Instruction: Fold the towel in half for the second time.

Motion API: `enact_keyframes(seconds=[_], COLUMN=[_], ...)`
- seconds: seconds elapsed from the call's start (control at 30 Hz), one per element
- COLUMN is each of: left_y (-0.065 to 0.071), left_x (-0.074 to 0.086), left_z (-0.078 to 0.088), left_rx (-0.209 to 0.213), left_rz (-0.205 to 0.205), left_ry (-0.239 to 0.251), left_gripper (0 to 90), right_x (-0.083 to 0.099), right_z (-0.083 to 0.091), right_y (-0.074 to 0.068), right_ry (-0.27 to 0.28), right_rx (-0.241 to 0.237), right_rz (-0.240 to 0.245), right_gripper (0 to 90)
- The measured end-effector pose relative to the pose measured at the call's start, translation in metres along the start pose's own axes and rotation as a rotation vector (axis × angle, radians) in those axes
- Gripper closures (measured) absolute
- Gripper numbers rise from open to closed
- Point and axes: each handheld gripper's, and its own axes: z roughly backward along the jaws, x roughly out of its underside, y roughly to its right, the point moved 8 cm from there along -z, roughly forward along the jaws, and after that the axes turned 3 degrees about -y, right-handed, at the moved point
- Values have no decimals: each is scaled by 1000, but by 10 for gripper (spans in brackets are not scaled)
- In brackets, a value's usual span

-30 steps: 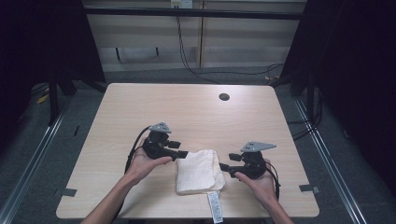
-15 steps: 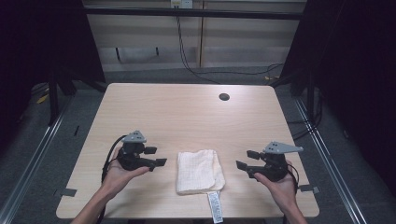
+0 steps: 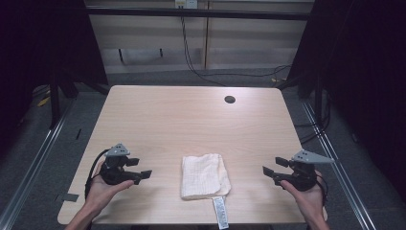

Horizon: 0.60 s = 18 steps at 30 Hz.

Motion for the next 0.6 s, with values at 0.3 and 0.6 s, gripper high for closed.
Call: enact_keyframes(seconds=[0.3, 0.6], left_y=[-10, -24], left_x=[21, 24], left_z=[9, 13], left_rx=[-11, -65], left_rz=[71, 95], left_ry=[49, 64], left_gripper=[178, 203], right_x=[16, 32], right_z=[8, 4], right_y=[21, 26], right_ry=[28, 2], right_rx=[36, 55], right_rz=[-43, -78], right_gripper=[285, 219])
